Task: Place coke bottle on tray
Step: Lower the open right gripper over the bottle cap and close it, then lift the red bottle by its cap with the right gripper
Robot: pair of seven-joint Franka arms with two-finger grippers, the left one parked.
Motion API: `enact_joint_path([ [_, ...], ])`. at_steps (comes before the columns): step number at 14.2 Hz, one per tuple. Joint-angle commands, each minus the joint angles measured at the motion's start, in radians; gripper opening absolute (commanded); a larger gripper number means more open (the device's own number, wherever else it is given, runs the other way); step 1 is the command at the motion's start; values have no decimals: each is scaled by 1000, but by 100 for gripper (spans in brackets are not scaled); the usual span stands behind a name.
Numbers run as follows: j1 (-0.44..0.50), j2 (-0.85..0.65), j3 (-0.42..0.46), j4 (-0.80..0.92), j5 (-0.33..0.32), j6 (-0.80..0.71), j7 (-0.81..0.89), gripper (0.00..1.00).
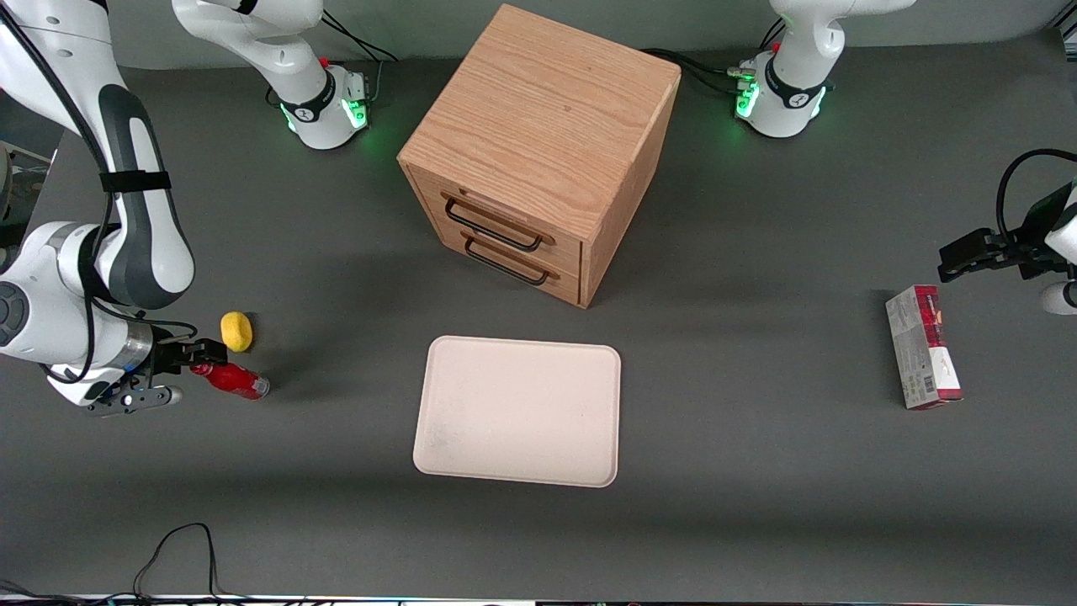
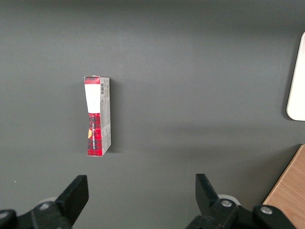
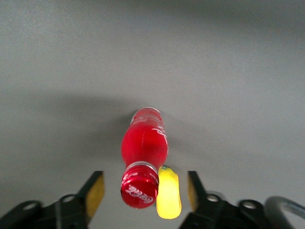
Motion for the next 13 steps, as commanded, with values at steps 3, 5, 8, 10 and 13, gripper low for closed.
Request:
enact_joint_path([
  [3, 11, -3, -3, -7, 19, 16, -7, 0],
  [5, 11, -1, -3, -7, 19, 16, -7, 0],
  [8, 11, 2, -3, -5, 19, 16, -7, 0],
  [10, 11, -4, -3, -2, 19, 7, -4, 0],
  [13, 11, -33, -1, 76, 18, -120, 13, 0],
])
